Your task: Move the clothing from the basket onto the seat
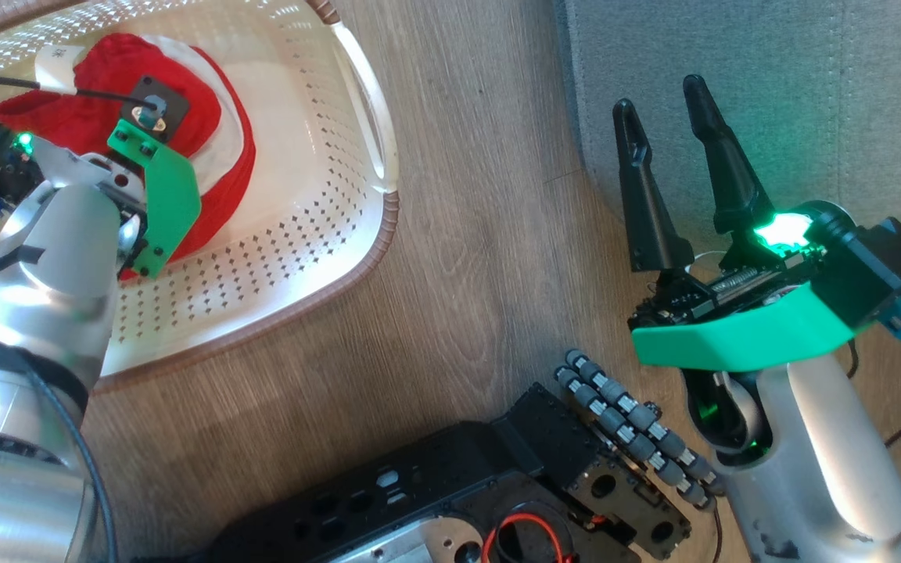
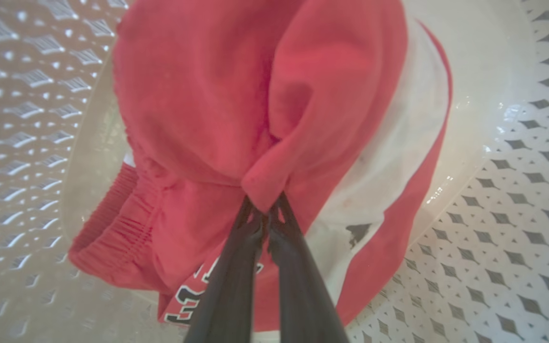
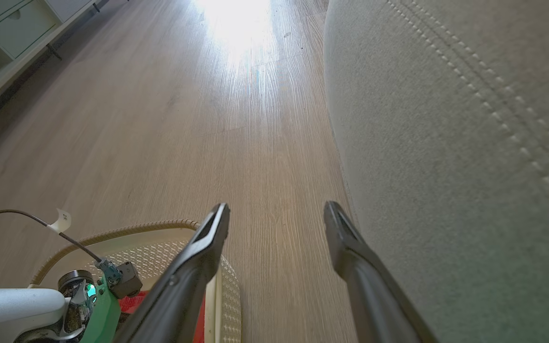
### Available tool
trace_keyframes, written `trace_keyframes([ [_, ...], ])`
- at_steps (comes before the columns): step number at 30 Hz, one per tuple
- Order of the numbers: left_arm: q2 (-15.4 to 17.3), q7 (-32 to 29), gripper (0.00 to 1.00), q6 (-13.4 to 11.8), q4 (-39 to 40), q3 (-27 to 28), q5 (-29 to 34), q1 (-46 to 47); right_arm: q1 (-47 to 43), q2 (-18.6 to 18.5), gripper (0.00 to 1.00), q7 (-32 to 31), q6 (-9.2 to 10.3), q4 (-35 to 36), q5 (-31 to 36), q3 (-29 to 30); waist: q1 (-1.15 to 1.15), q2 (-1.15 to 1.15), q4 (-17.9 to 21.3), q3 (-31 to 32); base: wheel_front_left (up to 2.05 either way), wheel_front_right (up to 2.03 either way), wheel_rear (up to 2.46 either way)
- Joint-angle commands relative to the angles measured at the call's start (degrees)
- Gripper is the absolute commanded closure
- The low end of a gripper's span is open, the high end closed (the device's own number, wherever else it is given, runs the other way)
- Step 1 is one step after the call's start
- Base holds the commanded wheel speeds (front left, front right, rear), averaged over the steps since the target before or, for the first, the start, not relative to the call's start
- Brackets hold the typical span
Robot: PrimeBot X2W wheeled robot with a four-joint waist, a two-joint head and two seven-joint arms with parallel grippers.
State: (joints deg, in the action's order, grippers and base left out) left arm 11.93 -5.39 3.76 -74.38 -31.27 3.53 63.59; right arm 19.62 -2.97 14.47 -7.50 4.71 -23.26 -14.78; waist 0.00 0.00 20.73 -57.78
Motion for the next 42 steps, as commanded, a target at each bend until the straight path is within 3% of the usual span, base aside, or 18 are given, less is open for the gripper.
trace_keyframes([
  [1, 1.45, 0.47, 1.00, -0.55, 0.46, 0.78, -0.78, -1.34, -1.70, 0.09, 0.00, 0.52, 0.01, 1.28, -0.45, -0.78, 0.00, 0.00, 0.06, 0.22, 0.00, 0.00, 0.00],
  [14, -0.68, 3.30, 1.00, -0.60, 0.44, 1.10, -3.46, -2.88, 1.82, 0.09, 0.00, 0.52, 0.01, -0.42, 0.91, 0.92, 0.00, 0.00, -1.91, 4.87, 0.00, 0.00, 0.00],
  [31, -7.76, 19.35, 1.00, -1.19, 1.28, 4.14, -10.93, -12.09, -0.30, 0.09, 0.00, 0.52, 0.01, -7.18, 7.49, 6.00, 0.00, 0.00, -13.19, 26.04, 0.00, 0.00, 0.00],
  [34, -8.12, 20.24, 1.00, -0.26, 3.90, 4.42, -11.96, -13.90, -1.00, 0.09, 0.00, 0.52, 0.01, -8.09, 8.11, 6.02, 0.00, 0.00, -14.21, 29.33, 0.00, 0.00, 0.00],
  [42, -5.79, 20.37, 1.00, -2.67, 22.72, 7.80, -12.95, -21.94, -3.71, 0.09, 0.00, 0.52, 0.01, -9.83, 8.62, 6.60, 0.00, 0.00, -15.61, 36.95, 0.00, 0.00, 0.00],
])
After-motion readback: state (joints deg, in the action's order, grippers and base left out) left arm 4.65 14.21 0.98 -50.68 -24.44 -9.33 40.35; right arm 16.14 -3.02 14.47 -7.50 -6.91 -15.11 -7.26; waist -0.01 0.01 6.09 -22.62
